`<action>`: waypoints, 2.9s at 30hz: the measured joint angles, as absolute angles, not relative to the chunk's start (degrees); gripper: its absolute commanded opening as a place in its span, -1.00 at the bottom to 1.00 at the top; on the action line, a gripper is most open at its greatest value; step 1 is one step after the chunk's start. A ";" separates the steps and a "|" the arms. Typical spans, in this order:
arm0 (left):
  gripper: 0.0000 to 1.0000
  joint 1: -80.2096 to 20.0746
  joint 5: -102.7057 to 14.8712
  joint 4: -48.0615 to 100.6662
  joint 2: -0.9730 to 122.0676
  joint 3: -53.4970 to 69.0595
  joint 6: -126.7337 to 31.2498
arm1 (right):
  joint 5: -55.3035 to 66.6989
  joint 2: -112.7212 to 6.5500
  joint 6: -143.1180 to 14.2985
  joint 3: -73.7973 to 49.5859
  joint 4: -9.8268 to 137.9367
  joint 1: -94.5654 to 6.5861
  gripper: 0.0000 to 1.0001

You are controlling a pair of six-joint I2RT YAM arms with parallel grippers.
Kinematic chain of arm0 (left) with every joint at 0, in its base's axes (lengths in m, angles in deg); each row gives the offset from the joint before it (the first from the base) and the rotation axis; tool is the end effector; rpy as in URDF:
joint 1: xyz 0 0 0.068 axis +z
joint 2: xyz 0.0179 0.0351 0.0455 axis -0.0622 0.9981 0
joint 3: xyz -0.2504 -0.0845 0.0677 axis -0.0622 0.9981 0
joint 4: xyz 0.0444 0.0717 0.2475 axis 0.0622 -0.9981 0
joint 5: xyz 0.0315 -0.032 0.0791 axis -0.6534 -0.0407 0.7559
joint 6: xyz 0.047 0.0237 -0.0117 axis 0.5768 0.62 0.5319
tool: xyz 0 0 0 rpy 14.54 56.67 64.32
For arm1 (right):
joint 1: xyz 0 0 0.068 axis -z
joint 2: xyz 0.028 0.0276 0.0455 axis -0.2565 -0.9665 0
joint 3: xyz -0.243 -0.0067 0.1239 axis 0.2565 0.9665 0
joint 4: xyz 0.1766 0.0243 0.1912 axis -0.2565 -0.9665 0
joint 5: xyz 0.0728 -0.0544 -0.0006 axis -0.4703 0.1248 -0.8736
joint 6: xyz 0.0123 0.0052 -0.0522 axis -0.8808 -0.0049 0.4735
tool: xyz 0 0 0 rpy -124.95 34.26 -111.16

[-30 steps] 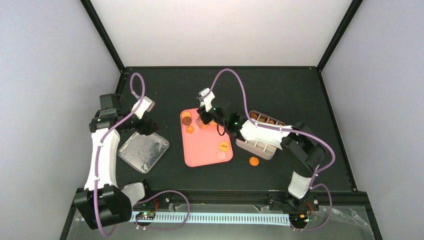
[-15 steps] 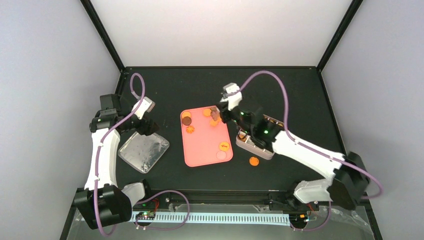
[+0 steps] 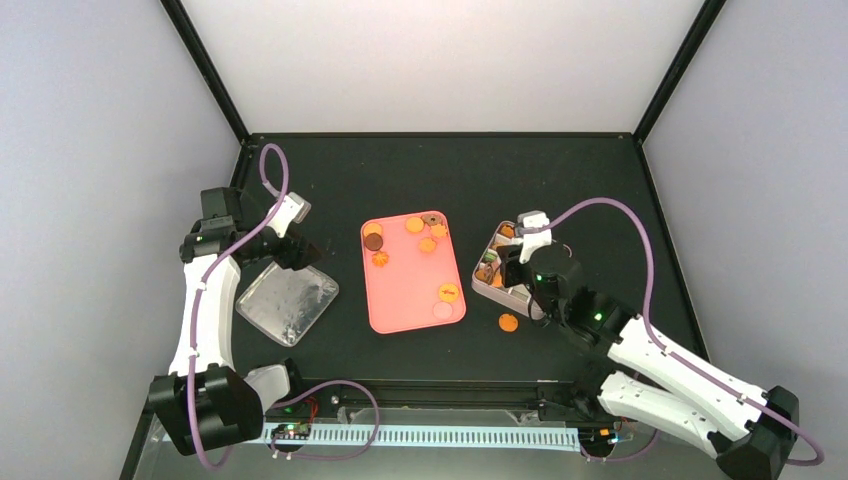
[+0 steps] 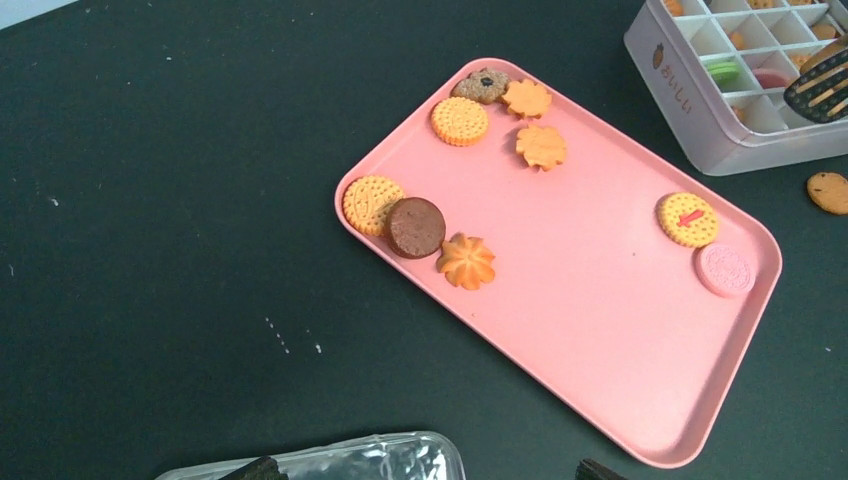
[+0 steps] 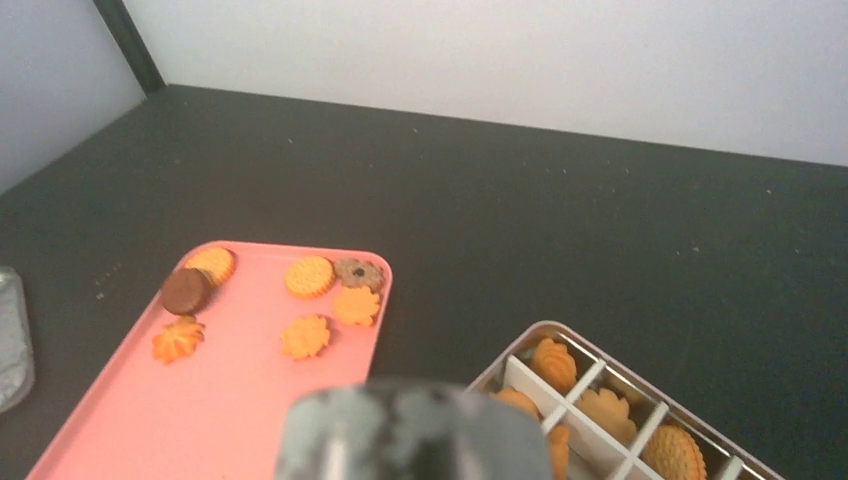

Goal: Pack the cookies
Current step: Place the fake cookies in the empty pocket of the box, then pick up the fake cookies from the plate.

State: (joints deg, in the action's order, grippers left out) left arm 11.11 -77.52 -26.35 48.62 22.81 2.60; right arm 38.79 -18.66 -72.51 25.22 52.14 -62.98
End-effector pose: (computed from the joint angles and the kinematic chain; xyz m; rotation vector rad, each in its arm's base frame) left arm 0.2065 0.0296 0.2981 0.7273 2.1697 -0.4727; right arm 0.1376 0.1304 0.2916 -0.2577 1.8932 0.3166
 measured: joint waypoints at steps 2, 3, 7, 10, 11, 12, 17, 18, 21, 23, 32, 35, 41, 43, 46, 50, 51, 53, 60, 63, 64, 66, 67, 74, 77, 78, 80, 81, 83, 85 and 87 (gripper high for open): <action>0.54 11.11 -77.96 -26.35 48.62 22.81 2.62 | 39.42 -18.44 -73.19 25.75 51.02 -62.98 -0.76; 0.54 11.11 -78.16 -26.37 48.62 22.81 2.60 | 39.71 -18.66 -73.36 25.79 50.48 -63.00 -0.76; 0.54 11.11 -78.57 -26.39 48.62 22.81 2.62 | 40.50 -19.34 -73.85 25.79 49.51 -62.98 -0.65; 0.54 11.11 -78.62 -26.41 48.62 22.81 2.62 | 41.09 -19.47 -74.24 26.08 49.45 -63.00 -0.58; 0.54 11.11 -78.62 -26.39 48.60 22.81 2.62 | 41.33 -19.49 -74.33 26.19 49.56 -62.98 -0.53; 0.54 11.11 -78.70 -26.41 48.60 22.81 2.62 | 41.41 -19.53 -74.39 26.23 49.67 -62.98 -0.49; 0.54 11.11 -79.10 -26.43 48.62 22.81 2.64 | 41.50 -19.62 -74.46 26.27 49.95 -63.00 -0.32; 0.54 11.11 -79.18 -26.45 48.60 22.81 2.64 | 41.46 -19.62 -74.44 26.27 49.95 -63.00 -0.31; 0.54 11.11 -79.27 -26.48 48.62 22.81 2.64 | 41.46 -19.62 -74.39 26.27 49.97 -62.98 -0.25; 0.54 11.11 -79.29 -26.50 48.62 22.81 2.67 | 41.46 -19.62 -74.30 26.27 49.95 -63.00 -0.24; 0.54 11.11 -79.36 -26.52 48.62 23.00 2.67 | 41.20 -19.53 -72.88 25.73 49.38 -63.00 -0.25; 0.54 11.11 -79.34 -26.52 48.62 23.00 2.67 | 40.71 -19.97 -72.45 24.81 49.51 -62.98 -0.25; 0.54 11.11 -79.29 -26.54 48.65 23.00 2.64 | 37.87 -27.44 -70.46 17.42 53.80 -62.98 -0.26; 0.54 11.11 -79.18 -26.67 48.65 23.00 2.64 | 36.67 -31.99 -69.80 13.88 56.44 -62.98 -0.26; 0.54 11.11 -78.62 -26.87 48.65 23.00 2.67 | 34.92 -39.99 -68.53 8.26 60.27 -62.98 -0.26; 0.54 11.41 -77.57 -27.39 48.65 23.00 2.89 | 32.78 -50.50 -67.03 0.72 63.70 -63.00 -0.26; 0.54 11.57 -77.35 -27.64 48.62 23.00 3.02 | 32.39 -53.19 -66.72 -1.38 64.22 -63.00 -0.26; 0.54 11.87 -77.06 -28.01 48.58 23.09 3.32 | 31.73 -57.74 -66.35 -4.65 65.34 -62.98 -0.26; 0.54 12.46 -76.89 -28.62 48.52 23.31 3.89 | 30.68 -68.30 -66.31 -9.09 67.22 -62.67 -0.26; 0.54 12.57 -76.91 -28.84 48.52 23.31 3.91 | 30.68 -71.16 -66.48 -9.03 67.24 -62.37 -0.26; 0.54 12.57 -76.91 -28.90 48.52 23.31 3.91 | 30.70 -71.68 -66.50 -8.96 67.26 -62.28 -0.26; 0.54 12.57 -76.91 -28.92 48.52 23.31 3.91 | 30.70 -72.67 -66.52 -8.92 67.28 -62.02 -0.26; 0.54 12.57 -76.93 -28.92 48.52 23.31 3.91 | 30.70 -73.02 -66.52 -8.89 67.33 -61.89 -0.26; 0.54 12.57 -76.95 -28.95 48.52 23.33 3.93 | 30.51 -74.63 -66.52 -8.87 68.62 -61.45 -0.26; 0.54 12.57 -76.95 -28.97 48.49 23.33 3.98 | 30.07 -75.71 -66.68 -8.87 69.01 -61.39 -0.26; 0.54 12.57 -76.93 -28.99 48.49 23.33 4.00 | 29.81 -75.99 -66.72 -8.87 69.47 -61.39 -0.26; 0.54 12.57 -76.93 -28.99 48.49 23.31 4.15 | 29.41 -76.12 -66.90 -8.87 69.75 -61.41 -0.26; 0.54 12.57 -76.93 -28.99 48.49 23.33 4.20 | 29.22 -76.12 -66.96 -8.79 69.80 -61.39 -0.27; 0.54 12.57 -76.95 -29.01 48.49 23.33 4.20 | 28.93 -76.12 -67.14 -8.35 69.99 -61.39 -0.32; 0.54 12.57 -76.95 -29.03 48.49 23.33 4.20 | 28.56 -76.12 -67.38 -7.32 70.45 -61.39 -0.39; 0.54 12.57 -77.00 -29.08 48.49 23.33 4.20 | 28.21 -75.90 -67.84 -6.80 71.33 -61.39 -0.46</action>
State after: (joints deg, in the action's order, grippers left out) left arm 12.57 -77.00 -29.08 48.49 23.33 4.20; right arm 28.21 -75.90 -67.84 -6.80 71.33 -61.39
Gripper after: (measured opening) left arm 0.769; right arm 0.317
